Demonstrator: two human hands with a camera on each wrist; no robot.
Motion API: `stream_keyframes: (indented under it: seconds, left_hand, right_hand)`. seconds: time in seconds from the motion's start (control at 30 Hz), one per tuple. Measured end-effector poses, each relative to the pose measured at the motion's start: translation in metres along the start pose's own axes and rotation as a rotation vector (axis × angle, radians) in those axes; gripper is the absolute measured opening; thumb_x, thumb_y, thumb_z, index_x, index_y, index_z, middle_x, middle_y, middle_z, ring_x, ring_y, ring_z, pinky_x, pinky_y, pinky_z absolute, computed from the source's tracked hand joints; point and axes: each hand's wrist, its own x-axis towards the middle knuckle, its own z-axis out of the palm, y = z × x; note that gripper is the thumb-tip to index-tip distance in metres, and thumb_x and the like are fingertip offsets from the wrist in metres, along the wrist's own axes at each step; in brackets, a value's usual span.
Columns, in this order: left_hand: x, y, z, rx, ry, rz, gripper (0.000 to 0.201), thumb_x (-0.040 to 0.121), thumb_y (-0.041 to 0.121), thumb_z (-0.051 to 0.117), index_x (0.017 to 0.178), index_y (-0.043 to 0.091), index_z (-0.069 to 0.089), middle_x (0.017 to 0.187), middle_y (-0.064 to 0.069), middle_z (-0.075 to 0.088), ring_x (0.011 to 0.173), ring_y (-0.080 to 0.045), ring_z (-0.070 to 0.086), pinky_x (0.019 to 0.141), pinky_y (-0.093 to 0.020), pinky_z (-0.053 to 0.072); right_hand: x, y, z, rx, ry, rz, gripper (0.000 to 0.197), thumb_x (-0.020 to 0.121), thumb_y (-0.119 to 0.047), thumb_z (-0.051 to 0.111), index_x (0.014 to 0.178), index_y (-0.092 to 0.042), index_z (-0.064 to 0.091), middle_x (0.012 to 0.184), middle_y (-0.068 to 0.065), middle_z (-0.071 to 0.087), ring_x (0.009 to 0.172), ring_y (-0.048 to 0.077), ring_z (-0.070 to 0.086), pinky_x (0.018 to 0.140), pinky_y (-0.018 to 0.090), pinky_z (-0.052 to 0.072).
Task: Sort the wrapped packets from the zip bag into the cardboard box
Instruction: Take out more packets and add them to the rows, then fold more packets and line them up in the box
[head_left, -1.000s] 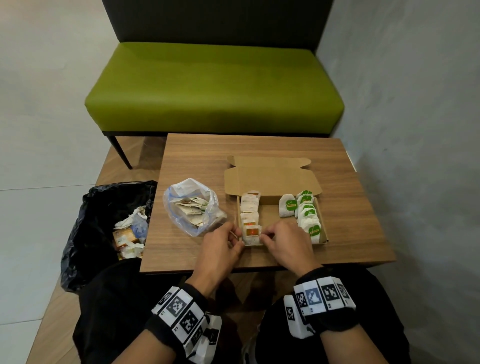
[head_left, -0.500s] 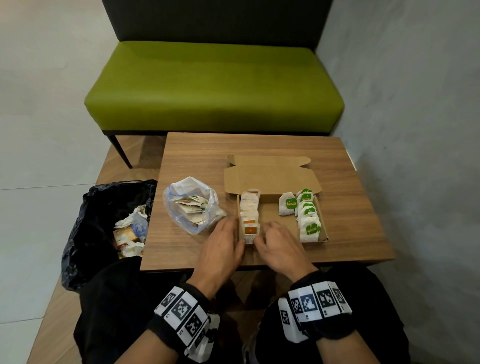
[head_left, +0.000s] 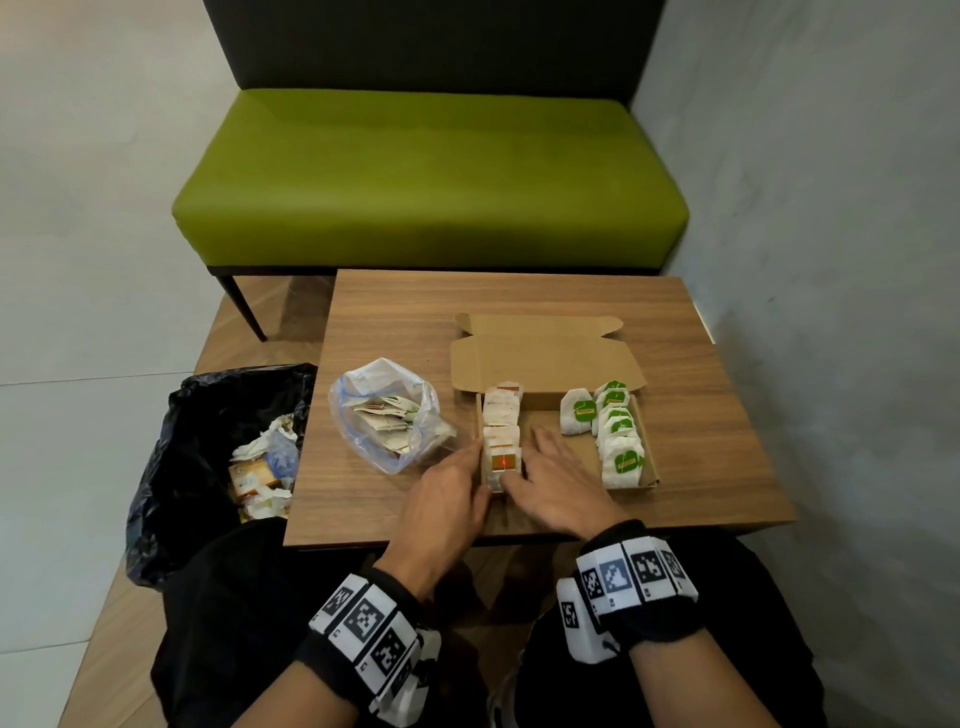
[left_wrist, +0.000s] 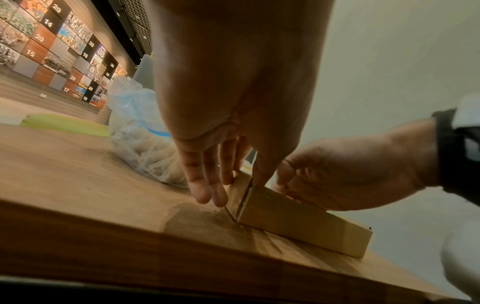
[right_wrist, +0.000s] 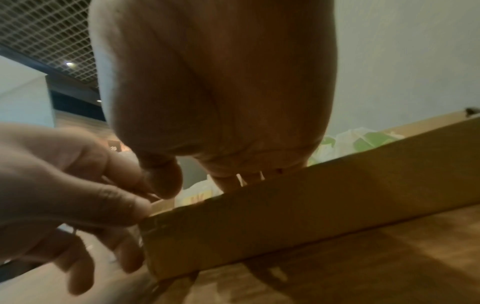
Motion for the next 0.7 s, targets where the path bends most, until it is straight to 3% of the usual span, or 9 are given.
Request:
stream_keyframes:
  seconds: [0.13,0.27,0.5,0.63,0.7]
  left_hand:
    - [0.0,0.001,-0.002,0.02,-0.003,0.001,0.057,0.09,0.017,0.061,0.144,0.023,0.044,0.131,0.004,0.063,0.116,-0.013,0.06,0.1,-0.034,0.048]
    - [0.0,0.003,-0.004,0.035,-0.009,0.009,0.054,0.09,0.017,0.061,0.142,0.022,0.047,0.128,0.003,0.065,0.113,-0.014,0.062,0.097,-0.033,0.05]
    - [-0.001,0.01,-0.009,0.067,-0.008,-0.008,0.05,0.091,0.015,0.06,0.139,0.02,0.049,0.126,0.001,0.066,0.112,-0.016,0.062,0.093,-0.031,0.051]
    - [-0.002,0.011,-0.009,0.073,-0.008,-0.025,0.051,0.091,0.014,0.061,0.139,0.022,0.049,0.123,0.002,0.067,0.111,-0.016,0.062,0.091,-0.029,0.049]
    - [-0.002,0.013,-0.009,0.068,-0.006,-0.035,0.052,0.091,0.015,0.06,0.141,0.021,0.048,0.124,0.001,0.067,0.111,-0.016,0.062,0.091,-0.029,0.049]
  right_hand:
    - [0.008,-0.002,-0.013,0.335,0.032,0.047,0.077,0.098,-0.045,0.041,0.159,-0.019,0.003,0.166,0.004,0.012,0.15,0.022,0.021,0.119,0.042,0.024]
    - [0.013,-0.008,-0.017,0.532,0.057,0.069,0.085,0.094,-0.04,0.048,0.158,-0.021,-0.005,0.165,0.003,0.018,0.148,0.021,0.026,0.116,0.039,0.027]
    - [0.014,-0.011,-0.012,0.585,0.079,0.052,0.083,0.091,-0.039,0.049,0.159,-0.024,0.003,0.163,-0.002,0.026,0.145,0.018,0.031,0.115,0.038,0.029]
    - [0.013,-0.015,-0.013,0.581,0.093,0.021,0.072,0.095,-0.031,0.049,0.158,-0.025,0.014,0.147,-0.01,0.041,0.131,0.012,0.042,0.106,0.03,0.034]
    - [0.013,-0.015,-0.012,0.593,0.126,0.028,0.073,0.095,-0.035,0.048,0.158,-0.025,0.013,0.154,-0.006,0.038,0.137,0.015,0.041,0.112,0.034,0.033]
